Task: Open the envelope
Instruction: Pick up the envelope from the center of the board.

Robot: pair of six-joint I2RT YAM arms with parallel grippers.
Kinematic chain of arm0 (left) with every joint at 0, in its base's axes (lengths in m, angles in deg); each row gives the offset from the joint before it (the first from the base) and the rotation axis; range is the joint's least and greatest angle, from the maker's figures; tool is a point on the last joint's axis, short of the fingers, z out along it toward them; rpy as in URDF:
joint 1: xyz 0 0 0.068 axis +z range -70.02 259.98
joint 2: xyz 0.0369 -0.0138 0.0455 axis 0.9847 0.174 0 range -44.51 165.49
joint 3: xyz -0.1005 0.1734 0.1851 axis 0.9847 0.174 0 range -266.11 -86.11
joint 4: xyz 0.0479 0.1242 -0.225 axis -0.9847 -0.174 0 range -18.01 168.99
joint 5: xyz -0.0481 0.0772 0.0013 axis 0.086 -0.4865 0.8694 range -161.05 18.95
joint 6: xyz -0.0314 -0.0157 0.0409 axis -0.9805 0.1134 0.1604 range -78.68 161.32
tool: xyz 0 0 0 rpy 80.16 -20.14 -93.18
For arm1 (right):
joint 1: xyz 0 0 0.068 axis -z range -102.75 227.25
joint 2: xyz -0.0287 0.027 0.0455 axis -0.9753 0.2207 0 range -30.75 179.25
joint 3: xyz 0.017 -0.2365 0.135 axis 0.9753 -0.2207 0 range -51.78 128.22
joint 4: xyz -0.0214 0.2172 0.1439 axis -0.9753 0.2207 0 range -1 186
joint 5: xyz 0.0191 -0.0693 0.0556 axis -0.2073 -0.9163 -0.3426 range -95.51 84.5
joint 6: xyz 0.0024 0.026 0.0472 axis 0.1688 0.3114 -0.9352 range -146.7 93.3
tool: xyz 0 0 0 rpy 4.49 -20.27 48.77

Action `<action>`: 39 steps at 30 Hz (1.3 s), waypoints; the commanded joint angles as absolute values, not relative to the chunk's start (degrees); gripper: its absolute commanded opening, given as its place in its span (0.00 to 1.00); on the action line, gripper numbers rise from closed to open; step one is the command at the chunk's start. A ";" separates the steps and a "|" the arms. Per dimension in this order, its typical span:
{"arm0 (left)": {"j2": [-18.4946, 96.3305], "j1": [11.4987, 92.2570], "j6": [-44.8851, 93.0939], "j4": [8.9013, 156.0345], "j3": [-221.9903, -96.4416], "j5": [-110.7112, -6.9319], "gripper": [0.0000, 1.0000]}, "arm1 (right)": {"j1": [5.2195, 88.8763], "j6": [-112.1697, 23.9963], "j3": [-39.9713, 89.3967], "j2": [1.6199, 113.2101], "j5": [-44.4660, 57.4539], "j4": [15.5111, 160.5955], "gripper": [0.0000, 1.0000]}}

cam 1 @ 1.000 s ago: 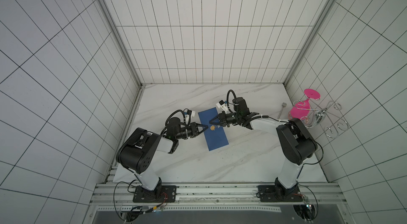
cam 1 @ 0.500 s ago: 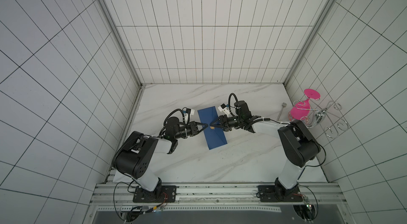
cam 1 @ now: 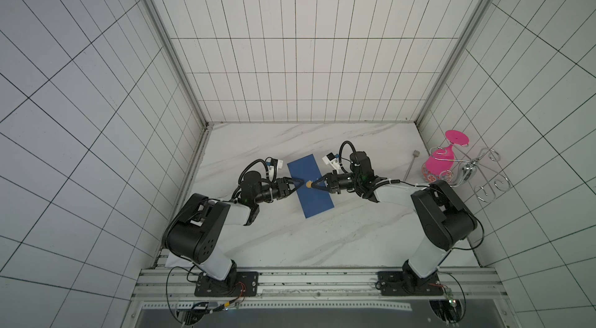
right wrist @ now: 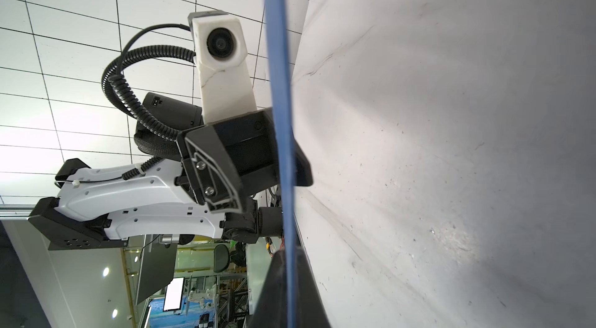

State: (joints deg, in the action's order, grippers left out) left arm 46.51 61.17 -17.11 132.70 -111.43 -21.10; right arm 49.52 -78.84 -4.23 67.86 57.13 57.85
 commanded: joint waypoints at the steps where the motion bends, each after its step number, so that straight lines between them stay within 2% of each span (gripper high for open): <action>1: 44.22 62.36 -18.64 134.51 -110.45 -21.32 0.68 | 49.92 -81.04 -6.28 66.53 59.49 53.05 0.05; 6: 45.72 63.36 -22.14 139.98 -109.51 -20.23 0.68 | 49.59 -84.31 -7.20 67.46 61.56 47.42 0.05; 14: 53.49 63.95 -30.62 157.09 -108.98 -18.12 0.57 | 47.70 -90.83 -6.83 71.10 62.35 37.52 0.05; 21: 53.32 63.97 -30.01 157.21 -108.53 -18.41 0.38 | 47.04 -91.40 -4.81 72.89 61.38 37.41 0.06; 32: 51.04 63.92 -27.66 152.64 -108.50 -19.36 0.00 | 46.57 -89.46 -5.01 72.61 61.34 40.08 0.09; 34: 51.08 63.94 -27.73 152.64 -108.53 -19.33 0.00 | 46.57 -89.09 -5.35 72.56 61.22 40.34 0.16; 37: 50.83 63.89 -27.51 152.64 -108.37 -19.37 0.00 | 47.50 -86.27 -6.29 71.58 60.57 44.46 0.54; 39: 50.22 63.89 -26.76 151.52 -108.23 -19.55 0.00 | 49.54 -83.08 -7.57 69.80 58.81 49.85 0.62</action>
